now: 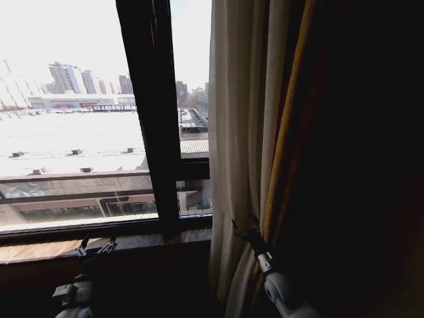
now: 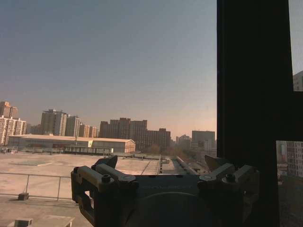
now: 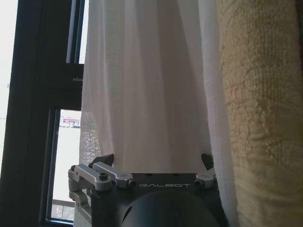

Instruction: Open the curtains by pulling them apart, changing their state from closed to fully open.

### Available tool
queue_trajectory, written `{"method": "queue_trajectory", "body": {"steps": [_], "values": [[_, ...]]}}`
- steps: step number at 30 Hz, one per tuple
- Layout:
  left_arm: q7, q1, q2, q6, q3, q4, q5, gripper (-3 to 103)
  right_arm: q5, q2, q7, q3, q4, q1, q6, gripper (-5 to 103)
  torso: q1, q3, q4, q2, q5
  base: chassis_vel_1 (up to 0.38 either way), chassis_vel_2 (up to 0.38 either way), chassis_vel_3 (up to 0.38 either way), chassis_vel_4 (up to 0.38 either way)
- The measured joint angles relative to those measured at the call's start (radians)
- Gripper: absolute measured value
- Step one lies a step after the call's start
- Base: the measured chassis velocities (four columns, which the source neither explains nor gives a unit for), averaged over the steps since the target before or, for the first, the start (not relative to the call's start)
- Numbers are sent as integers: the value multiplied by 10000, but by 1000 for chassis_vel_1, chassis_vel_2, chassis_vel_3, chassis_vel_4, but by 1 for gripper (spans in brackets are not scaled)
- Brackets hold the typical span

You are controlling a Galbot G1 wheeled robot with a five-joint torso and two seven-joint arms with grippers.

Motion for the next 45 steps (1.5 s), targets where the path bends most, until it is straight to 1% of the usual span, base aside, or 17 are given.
{"method": "queue_trajectory", "body": {"steps": [18,25,34,45], "values": [[0,0,0,0,0,0,0,100,-7,15,6,4,-17,23,-13,100,0,0,0,0,0,0,0,0,0],[0,0,-1,0,0,0,0,100,-6,18,15,5,-28,27,-13,100,2,0,-1,0,0,79,41,-94,-49],[2,0,-1,0,0,0,0,100,-7,22,21,2,-35,31,-13,100,1,0,0,1,-1,238,159,-230,-174],[1,0,-1,0,0,-1,0,100,-8,22,24,1,-39,34,-13,100,0,0,0,1,0,345,307,-352,-288]]}}
